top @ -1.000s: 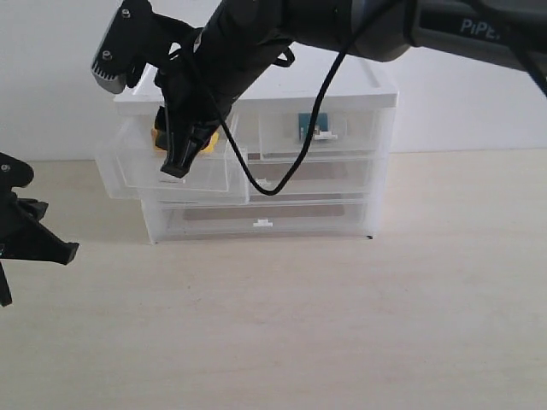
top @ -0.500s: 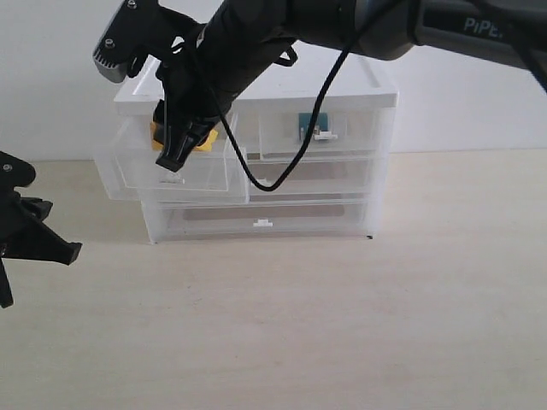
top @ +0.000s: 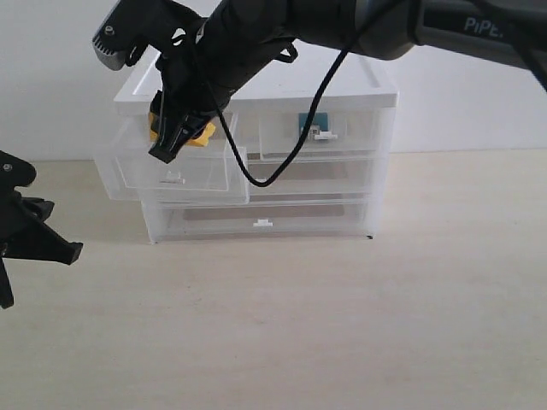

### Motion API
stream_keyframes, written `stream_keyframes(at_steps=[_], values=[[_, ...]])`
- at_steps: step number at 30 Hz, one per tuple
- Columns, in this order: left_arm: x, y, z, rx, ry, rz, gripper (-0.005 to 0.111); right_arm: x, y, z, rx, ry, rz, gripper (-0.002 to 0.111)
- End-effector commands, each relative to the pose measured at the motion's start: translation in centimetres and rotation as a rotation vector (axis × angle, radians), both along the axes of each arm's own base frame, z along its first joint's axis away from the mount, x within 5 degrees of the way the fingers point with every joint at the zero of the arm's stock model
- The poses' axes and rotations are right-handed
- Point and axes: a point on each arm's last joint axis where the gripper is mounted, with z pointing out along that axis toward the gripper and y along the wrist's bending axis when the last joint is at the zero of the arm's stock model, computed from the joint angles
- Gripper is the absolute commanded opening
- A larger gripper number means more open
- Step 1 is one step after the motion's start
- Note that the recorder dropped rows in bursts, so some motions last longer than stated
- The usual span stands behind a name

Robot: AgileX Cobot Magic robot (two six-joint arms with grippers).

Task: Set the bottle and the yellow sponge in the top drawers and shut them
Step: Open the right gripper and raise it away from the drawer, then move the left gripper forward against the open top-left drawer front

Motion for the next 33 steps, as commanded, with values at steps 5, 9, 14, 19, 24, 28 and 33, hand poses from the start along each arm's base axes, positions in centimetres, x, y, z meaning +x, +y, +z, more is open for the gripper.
stream_keyframes(at_steps=[5,9,14,19,24,28,33], values=[[0.0,0.0,0.3,-0.011,-0.008,0.001,0.004,0.7,-0.2,0.1,0.037,-0.016,-0.05,0.053],[0.0,0.0,0.3,-0.011,-0.008,0.001,0.004,0.7,-0.2,0.2,0.039,-0.023,-0.049,0.052],[0.0,-0.2,0.3,0.002,-0.01,-0.019,0.004,0.6,-0.4,0.6,0.039,-0.031,-0.056,0.052],[-0.2,-1.4,0.3,0.032,-0.009,-0.188,0.004,-1.0,-2.7,5.3,0.081,-0.051,-0.161,0.034],[-0.5,-2.3,0.1,-0.124,0.034,-0.221,0.004,0.3,-6.6,6.6,0.163,0.07,-0.426,0.028],[-0.9,-3.3,0.0,-0.138,0.061,-0.345,0.004,1.6,-9.8,5.8,0.089,0.151,-0.544,0.028],[-1.3,-4.2,0.1,-0.228,0.078,-0.426,0.004,2.8,-12.8,5.3,0.075,0.232,-0.672,0.028]])
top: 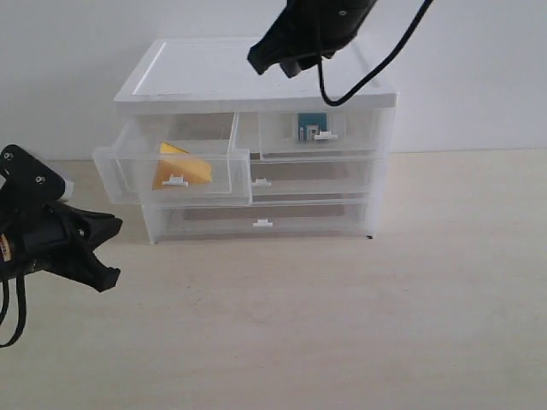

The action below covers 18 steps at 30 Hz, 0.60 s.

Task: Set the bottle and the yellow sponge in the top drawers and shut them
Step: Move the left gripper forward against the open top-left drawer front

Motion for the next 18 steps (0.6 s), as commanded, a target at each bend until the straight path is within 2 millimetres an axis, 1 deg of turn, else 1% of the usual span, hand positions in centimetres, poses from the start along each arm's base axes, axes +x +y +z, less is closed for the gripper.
stream_keyframes(at_steps=[1,3,6,9,10,11,12,13,14,15,16,18], values=[[-0.3,-0.8,0.6,-0.119,0.019,-0.043,0.004,0.8,-2.8,0.0,0.003,0.068,-0.105,0.028],[-0.3,-0.9,0.7,-0.162,0.025,-0.031,0.004,1.1,-3.5,-0.2,0.001,0.085,-0.123,0.028],[0.2,-0.9,1.2,-0.317,0.089,0.048,0.004,1.5,-4.6,-1.0,-0.014,0.113,-0.153,0.028],[0.5,-1.2,1.3,-0.342,0.128,0.046,0.005,1.6,-5.0,-1.2,-0.021,0.115,-0.158,0.028],[0.6,-1.4,1.4,-0.349,0.136,0.026,0.009,1.7,-5.0,-1.2,-0.029,0.11,-0.16,0.028],[0.7,-1.9,1.6,-0.378,0.161,0.004,0.022,1.7,-5.2,-1.1,-0.045,0.097,-0.162,0.028],[0.6,-2.3,1.7,-0.389,0.174,-0.006,0.029,1.8,-5.2,-1.1,-0.046,0.093,-0.162,0.028],[0.5,-2.9,1.7,-0.386,0.192,-0.031,0.046,1.8,-5.2,-1.1,-0.048,0.088,-0.162,0.028],[0.2,-3.6,1.5,-0.379,0.222,-0.03,0.058,1.8,-5.2,-1.1,-0.05,0.087,-0.163,0.028],[0.1,-3.9,1.4,-0.368,0.23,-0.032,0.058,1.8,-5.2,-1.1,-0.053,0.085,-0.163,0.028],[-0.2,-4.5,1.1,-0.344,0.251,-0.037,0.058,1.9,-5.3,-1.1,-0.065,0.077,-0.166,0.028],[-0.5,-5.4,1.1,-0.355,0.275,-0.041,0.058,1.9,-5.4,-1.0,-0.075,0.072,-0.167,0.028]])
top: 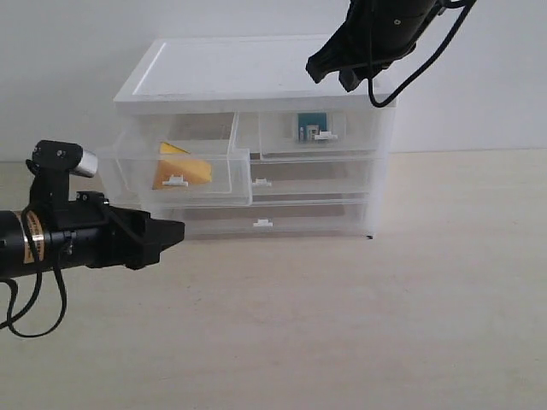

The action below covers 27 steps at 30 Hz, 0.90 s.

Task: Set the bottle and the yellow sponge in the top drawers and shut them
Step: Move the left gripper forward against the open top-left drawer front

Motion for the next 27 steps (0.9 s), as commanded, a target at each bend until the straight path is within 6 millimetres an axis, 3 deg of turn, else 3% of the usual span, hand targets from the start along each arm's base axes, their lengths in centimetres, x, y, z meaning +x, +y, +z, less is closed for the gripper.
stream_keyframes(at_steps=[1,13,27], values=[[-0.5,-1.8,-0.1,-0.012,0.045,-0.01,0.058,0.0,-0.5,0.4,-0.018,-0.024,-0.008,0.028],[-0.3,-2.3,3.3,-0.037,-0.05,0.016,0.058,0.1,-0.5,0.4,-0.019,-0.03,-0.005,0.028],[2.1,-2.4,6.1,-0.003,-0.12,0.07,0.058,0.0,-0.2,0.3,0.016,-0.012,-0.002,0.028]])
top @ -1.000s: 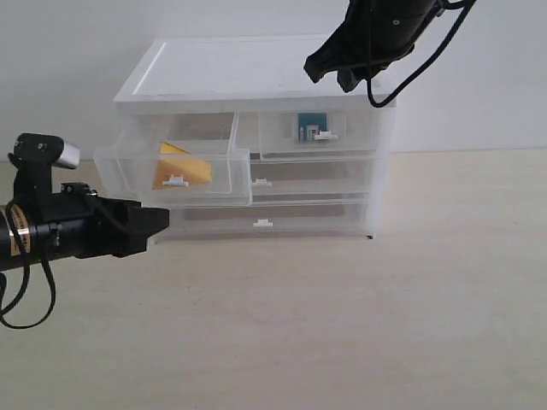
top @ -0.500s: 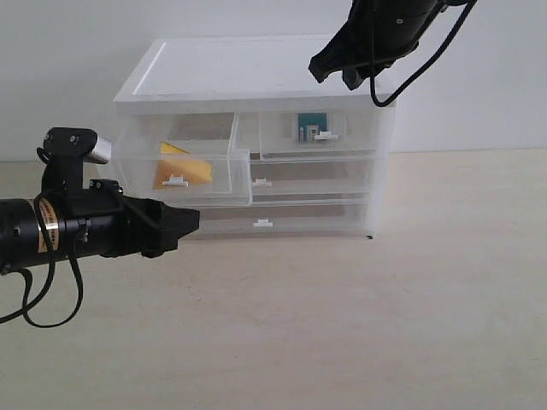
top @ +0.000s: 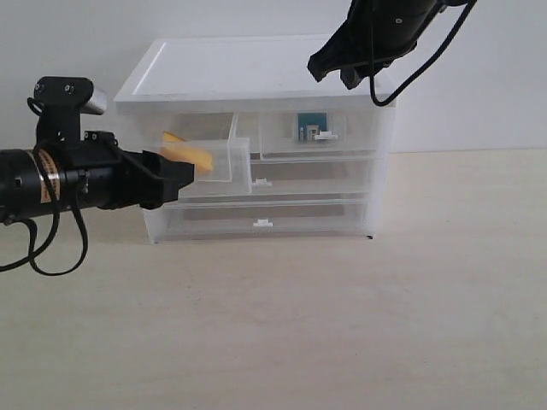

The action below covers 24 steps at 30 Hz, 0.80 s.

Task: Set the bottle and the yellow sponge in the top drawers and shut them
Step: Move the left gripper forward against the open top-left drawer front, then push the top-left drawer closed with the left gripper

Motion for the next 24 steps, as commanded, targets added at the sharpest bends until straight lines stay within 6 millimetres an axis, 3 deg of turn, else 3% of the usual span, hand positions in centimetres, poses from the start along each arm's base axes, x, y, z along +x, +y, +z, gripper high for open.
stream_keyframes(at_steps=[1,12,24], values=[[0.6,-0.4,0.8,-0.016,-0.022,0.005,0.058,-0.2,0.0,0.3,0.022,0.001,0.002,0.028],[3.6,-1.3,-1.5,-0.001,0.024,0.005,0.058,-0.3,0.2,0.3,0.041,0.005,0.019,0.028],[5.9,-1.9,-0.2,-0.009,-0.03,0.015,0.058,-0.1,0.3,0.4,0.051,-0.013,0.024,0.028]])
